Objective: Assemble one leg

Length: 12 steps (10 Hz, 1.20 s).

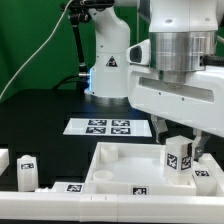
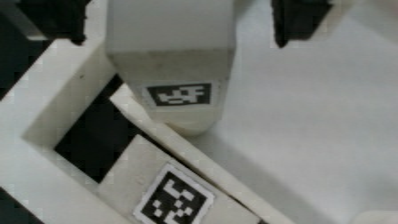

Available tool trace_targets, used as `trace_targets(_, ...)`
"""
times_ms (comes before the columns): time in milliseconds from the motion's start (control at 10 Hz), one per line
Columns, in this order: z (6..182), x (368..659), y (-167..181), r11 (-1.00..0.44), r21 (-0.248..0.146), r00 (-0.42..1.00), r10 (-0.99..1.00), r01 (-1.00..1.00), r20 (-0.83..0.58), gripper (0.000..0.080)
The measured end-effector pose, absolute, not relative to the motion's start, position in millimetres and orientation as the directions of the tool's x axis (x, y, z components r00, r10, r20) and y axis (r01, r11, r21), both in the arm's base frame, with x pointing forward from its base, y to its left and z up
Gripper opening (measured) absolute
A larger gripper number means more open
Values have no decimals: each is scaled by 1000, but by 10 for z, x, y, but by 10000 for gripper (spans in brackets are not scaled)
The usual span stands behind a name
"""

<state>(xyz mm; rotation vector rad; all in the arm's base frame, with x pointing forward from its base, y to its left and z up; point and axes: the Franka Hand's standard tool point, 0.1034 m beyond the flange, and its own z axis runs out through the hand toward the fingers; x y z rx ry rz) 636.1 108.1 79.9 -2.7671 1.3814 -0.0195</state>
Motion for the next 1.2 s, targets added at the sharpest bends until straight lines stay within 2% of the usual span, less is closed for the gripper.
trace_targets(100,782,6340,1102,-616,-40,617,-787,-787,-9,615)
trace_targets(200,777,6336,1104,-705,-34,705,-709,-709,1,639)
trace_targets(600,794,6333,1157,-957,3,957,-288,-289,33,649)
trace_targets(900,794,6332,1207,-1000,20,999,-3,-4,37,649)
trace_targets(1200,778,6330,1179,-983,36,983,183,181,31,649)
